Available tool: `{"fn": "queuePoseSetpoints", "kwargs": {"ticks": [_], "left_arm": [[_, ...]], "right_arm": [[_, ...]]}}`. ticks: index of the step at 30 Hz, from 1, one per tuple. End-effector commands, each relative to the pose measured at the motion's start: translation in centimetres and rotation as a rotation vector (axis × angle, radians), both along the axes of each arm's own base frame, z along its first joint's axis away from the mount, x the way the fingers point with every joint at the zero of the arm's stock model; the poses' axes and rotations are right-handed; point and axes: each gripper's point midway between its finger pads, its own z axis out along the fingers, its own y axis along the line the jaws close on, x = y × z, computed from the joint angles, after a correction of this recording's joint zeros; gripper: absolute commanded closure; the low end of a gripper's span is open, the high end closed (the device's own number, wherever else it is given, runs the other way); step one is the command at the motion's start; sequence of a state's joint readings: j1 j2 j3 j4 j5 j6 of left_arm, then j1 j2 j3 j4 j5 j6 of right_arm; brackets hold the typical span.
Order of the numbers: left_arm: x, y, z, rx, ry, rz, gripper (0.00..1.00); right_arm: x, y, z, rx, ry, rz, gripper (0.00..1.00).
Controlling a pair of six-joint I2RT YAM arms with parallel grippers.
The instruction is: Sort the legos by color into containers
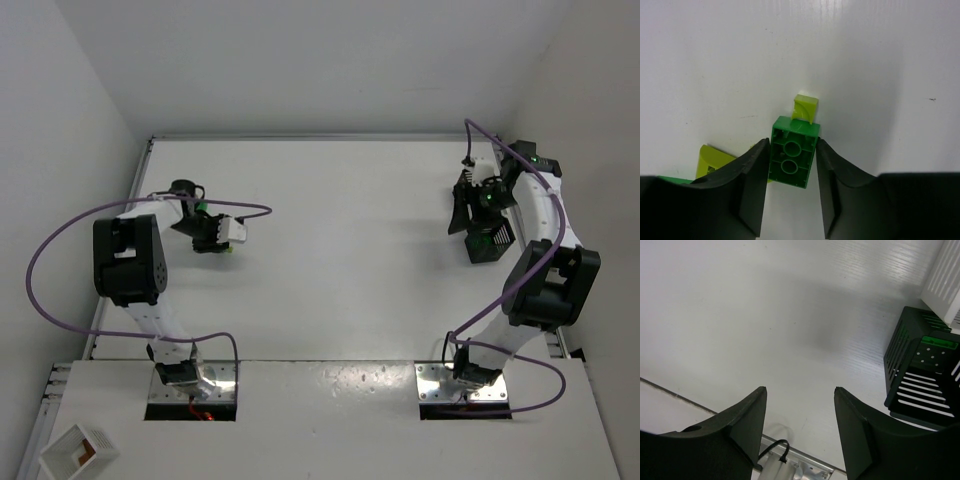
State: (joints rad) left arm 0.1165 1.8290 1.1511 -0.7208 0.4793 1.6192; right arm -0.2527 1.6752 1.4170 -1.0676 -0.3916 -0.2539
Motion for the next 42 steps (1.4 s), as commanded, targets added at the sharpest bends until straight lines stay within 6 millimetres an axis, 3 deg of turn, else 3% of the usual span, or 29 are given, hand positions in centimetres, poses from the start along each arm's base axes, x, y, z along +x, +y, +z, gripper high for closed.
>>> {"fn": "queuePoseSetpoints", "kwargs": {"ticks": [1, 5, 6, 9, 13, 14, 17, 19, 23, 26, 27, 28, 31, 36, 42], "left_arm": [[-1.0, -1.0, -0.2, -0.024, 0.011, -0.04, 0.59], [-2.0, -1.1, -0.1, -0.028, 0.032, -0.029, 0.72], [-1.9, -1.1, 0.2, -0.031, 0.03, -0.013, 0.78], [-2.6, -2.6, 2.3, -0.121, 0.023, 0.021, 0.81], [-3.5, -4.6, 6.5, -0.263, -0.021, 0.069, 0.84], [-3.9, -5.5, 8.6, -0.325, -0.051, 0.086, 0.84], [-4.9, -6.9, 11.7, -0.428, -0.059, 0.14, 0.88], [-5.8, -8.6, 14.5, -0.5, -0.086, 0.128, 0.89], [-9.0, -13.0, 17.4, -0.625, -0.044, 0.072, 0.89], [-9.2, -15.6, 19.8, -0.714, -0.035, 0.11, 0.89], [-10.4, -17.4, 20.4, -0.754, 0.029, 0.144, 0.89], [-9.4, -18.2, 21.7, -0.771, -0.034, 0.15, 0.89], [-8.9, -21.1, 22.5, -0.792, 0.054, 0.233, 0.89], [-8.1, -25.9, 24.1, -0.771, 0.04, 0.285, 0.9], [-6.2, -27.5, 23.2, -0.739, 0.036, 0.352, 0.9]], "right_arm": [[0.4, 1.8, 2.0, 0.085, -0.055, 0.007, 0.43], [0.0, 4.8, 3.4, 0.225, -0.055, 0.025, 0.43], [-0.5, 5.8, 3.4, 0.267, -0.036, 0.021, 0.43], [-1.2, 8.5, 4.6, 0.421, -0.027, 0.019, 0.43], [-1.9, 12.6, 6.5, 0.586, -0.03, 0.075, 0.43], [-2.1, 13.0, 6.6, 0.584, -0.038, 0.09, 0.43], [-2.6, 15.0, 7.2, 0.631, -0.015, 0.131, 0.43], [-3.2, 16.6, 7.9, 0.673, 0.004, 0.166, 0.43], [-3.0, 19.2, 8.6, 0.741, 0.042, 0.225, 0.43], [-2.8, 21.4, 9.2, 0.758, 0.058, 0.271, 0.43], [-2.5, 22.0, 9.3, 0.76, 0.057, 0.286, 0.43], [-1.7, 22.6, 9.5, 0.751, 0.037, 0.308, 0.43], [-0.7, 24.7, 9.7, 0.734, 0.039, 0.36, 0.43], [0.0, 27.8, 9.7, 0.706, 0.033, 0.438, 0.43], [-0.7, 29.9, 9.3, 0.683, 0.057, 0.481, 0.4]]}}
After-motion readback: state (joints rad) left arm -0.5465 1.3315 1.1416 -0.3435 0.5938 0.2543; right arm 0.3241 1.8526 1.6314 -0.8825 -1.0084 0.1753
